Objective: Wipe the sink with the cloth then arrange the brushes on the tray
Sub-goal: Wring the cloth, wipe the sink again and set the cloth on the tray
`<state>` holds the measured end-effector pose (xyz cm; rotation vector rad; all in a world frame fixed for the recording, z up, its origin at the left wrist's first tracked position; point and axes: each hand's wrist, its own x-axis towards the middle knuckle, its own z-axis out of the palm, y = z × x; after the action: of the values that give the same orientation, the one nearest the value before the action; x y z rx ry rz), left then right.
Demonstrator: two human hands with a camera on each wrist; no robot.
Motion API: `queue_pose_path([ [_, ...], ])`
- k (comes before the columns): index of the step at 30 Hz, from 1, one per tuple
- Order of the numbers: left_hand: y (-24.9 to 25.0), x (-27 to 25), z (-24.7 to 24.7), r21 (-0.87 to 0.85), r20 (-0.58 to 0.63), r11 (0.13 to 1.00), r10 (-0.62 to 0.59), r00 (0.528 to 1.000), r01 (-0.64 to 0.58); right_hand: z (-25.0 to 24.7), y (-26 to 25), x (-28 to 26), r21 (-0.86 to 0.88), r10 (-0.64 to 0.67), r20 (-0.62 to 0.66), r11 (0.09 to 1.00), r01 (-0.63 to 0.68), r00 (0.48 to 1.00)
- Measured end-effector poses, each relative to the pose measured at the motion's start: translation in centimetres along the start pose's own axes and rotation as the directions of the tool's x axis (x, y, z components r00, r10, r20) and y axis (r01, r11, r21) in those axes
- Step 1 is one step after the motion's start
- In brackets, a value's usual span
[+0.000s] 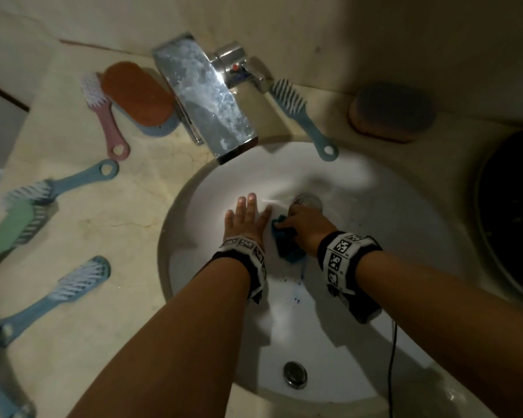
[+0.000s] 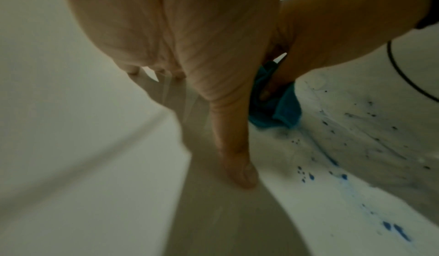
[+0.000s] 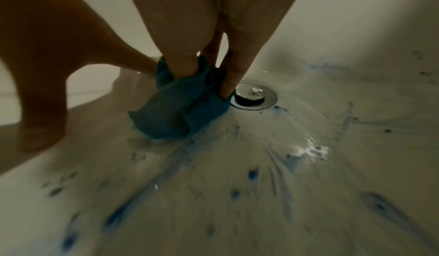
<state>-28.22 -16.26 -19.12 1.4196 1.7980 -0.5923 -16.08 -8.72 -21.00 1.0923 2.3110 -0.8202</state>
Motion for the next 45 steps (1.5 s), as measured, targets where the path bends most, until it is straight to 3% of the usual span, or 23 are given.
queue_pose_path([
  [3, -0.1, 0.0, 0.3, -0.012, -0.018, 1.0, 0.003, 1.0, -0.003, -1.0, -0.1, 0.6, 0.039, -0.012, -0.06, 0.999, 0.014, 0.998],
  [6, 0.1, -0.1, 0.1, -0.01, -0.013, 1.0, 0.002, 1.0, -0.002, -1.2, 0.0, -0.2, 0.027, -0.024, -0.014, 0.999, 0.025, 1.0],
  [11, 0.2, -0.4, -0.1, 0.026, -0.011, 1.0, -0.014, 1.0, 0.014, 0.9, 0.5, -3.1, -0.199, -0.16, 0.163, 0.961, 0.191, 0.974],
  [13, 0.2, -0.3, -0.1, 0.034, -0.012, 0.999, -0.018, 1.0, 0.018, 0.4, 0.5, -2.6, -0.272, -0.203, 0.136, 0.934, 0.234, 0.97],
  [16, 0.0, -0.1, 0.1, 0.027, -0.019, 1.0, -0.014, 1.0, 0.015, -0.5, 0.6, -0.4, -0.119, -0.089, -0.054, 0.99, 0.082, 0.995],
  [18, 0.0, 0.0, 0.2, 0.015, -0.016, 1.0, -0.01, 1.0, 0.01, -1.0, 0.6, 0.2, -0.047, -0.091, -0.071, 0.995, 0.088, 0.993],
  [27, 0.2, 0.1, 0.1, 0.012, -0.016, 1.0, 0.006, 1.0, -0.006, 0.1, -0.1, -2.4, 0.129, 0.035, 0.041, 0.991, -0.04, 0.999],
  [30, 0.1, 0.1, 0.1, 0.013, -0.021, 1.0, 0.003, 1.0, -0.002, 0.1, 0.1, -2.3, 0.101, 0.002, 0.031, 0.995, -0.005, 1.0],
  [32, 0.1, 0.2, 0.1, 0.013, -0.021, 1.0, 0.001, 1.0, -0.001, -0.1, 0.0, -2.4, 0.212, 0.013, -0.044, 0.977, -0.003, 0.999],
  [34, 0.0, 0.2, 0.1, 0.014, -0.021, 1.0, 0.005, 1.0, -0.005, -0.5, 0.4, -2.3, 0.365, 0.013, -0.216, 0.928, 0.068, 0.976],
  [35, 0.0, 0.3, 0.1, 0.016, -0.021, 1.0, 0.006, 1.0, -0.006, -1.1, 0.9, -2.3, 0.34, 0.021, -0.305, 0.936, 0.088, 0.952],
  [37, 0.0, 0.3, 0.1, 0.015, -0.022, 1.0, 0.009, 1.0, -0.008, -2.7, 1.6, -2.4, 0.31, 0.09, -0.349, 0.95, 0.024, 0.933],
  [39, 0.1, 0.4, 0.1, 0.016, -0.019, 1.0, 0.011, 1.0, -0.011, -4.1, 2.9, -2.6, 0.167, 0.098, -0.402, 0.985, -0.032, 0.91],
  [41, 0.2, 0.4, 0.2, 0.023, -0.018, 1.0, 0.008, 1.0, -0.007, -4.0, 4.3, -2.7, 0.056, 0.102, -0.331, 0.994, -0.089, 0.938],
  [42, 0.2, 0.4, 0.2, 0.023, -0.017, 1.0, 0.005, 1.0, -0.005, -3.5, 4.6, -2.7, -0.098, 0.098, -0.265, 0.987, -0.128, 0.959],
  [45, 0.1, 0.4, 0.2, 0.02, -0.016, 1.0, 0.0, 1.0, 0.0, -1.9, 4.9, -3.0, -0.391, 0.122, -0.114, 0.907, -0.157, 0.986],
])
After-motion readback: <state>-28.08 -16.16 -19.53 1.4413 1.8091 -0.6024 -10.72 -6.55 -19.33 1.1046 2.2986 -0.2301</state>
